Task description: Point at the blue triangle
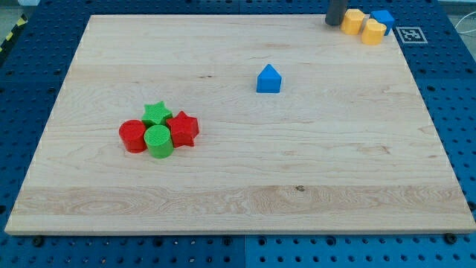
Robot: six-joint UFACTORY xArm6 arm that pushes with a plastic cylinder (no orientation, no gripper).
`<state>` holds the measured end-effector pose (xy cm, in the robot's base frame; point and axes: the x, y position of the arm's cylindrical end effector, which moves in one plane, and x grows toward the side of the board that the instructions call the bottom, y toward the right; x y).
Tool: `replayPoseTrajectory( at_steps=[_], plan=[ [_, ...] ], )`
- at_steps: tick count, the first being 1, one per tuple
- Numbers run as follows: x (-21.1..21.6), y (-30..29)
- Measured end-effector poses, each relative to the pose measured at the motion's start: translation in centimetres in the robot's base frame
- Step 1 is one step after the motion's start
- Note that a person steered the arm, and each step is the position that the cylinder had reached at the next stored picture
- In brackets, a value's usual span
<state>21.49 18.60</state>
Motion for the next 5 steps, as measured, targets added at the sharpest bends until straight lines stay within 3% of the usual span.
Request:
replayPoseTrajectory(
  at_steps=[2,3,4,5],
  plan=[
    [0.4,-2.4],
    [1.9,-10.2],
    [4.7,-16.9],
    [10.3,-20.0]
  ],
)
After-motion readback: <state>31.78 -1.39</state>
